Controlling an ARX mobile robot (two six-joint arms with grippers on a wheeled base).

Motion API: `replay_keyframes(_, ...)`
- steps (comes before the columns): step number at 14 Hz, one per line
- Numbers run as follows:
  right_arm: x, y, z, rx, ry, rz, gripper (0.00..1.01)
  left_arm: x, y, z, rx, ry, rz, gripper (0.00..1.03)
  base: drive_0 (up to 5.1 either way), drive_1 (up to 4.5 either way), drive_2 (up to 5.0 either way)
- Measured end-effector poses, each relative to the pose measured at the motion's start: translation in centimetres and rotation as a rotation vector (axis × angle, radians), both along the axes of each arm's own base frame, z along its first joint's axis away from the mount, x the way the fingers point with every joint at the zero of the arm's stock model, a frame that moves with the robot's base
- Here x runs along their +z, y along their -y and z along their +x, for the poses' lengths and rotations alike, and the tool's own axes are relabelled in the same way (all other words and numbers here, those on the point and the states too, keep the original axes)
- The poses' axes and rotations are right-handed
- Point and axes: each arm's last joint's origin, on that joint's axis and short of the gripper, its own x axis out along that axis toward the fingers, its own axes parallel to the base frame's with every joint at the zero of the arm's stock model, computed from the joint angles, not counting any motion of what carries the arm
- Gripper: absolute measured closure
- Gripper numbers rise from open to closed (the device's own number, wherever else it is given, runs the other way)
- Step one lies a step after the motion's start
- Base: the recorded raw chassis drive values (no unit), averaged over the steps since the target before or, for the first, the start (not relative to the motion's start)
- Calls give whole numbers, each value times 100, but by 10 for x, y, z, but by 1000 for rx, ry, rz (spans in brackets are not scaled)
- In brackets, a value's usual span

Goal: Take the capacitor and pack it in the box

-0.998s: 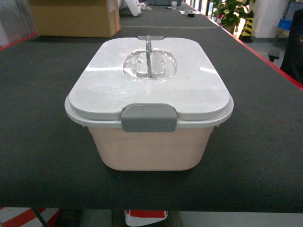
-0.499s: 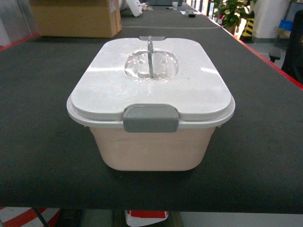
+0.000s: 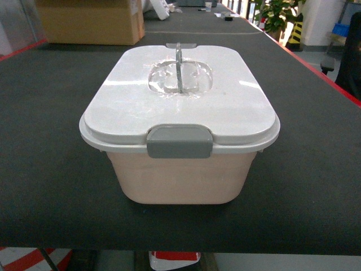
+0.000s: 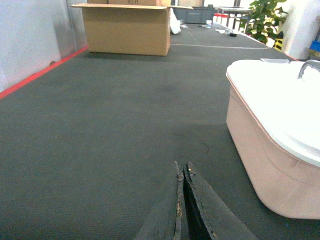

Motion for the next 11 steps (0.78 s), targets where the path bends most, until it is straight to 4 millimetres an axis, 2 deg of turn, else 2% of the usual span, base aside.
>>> replay_keyframes(11,0,0,0,0,0,0,3,3,0,-18,0,14,0,101,0,0,0)
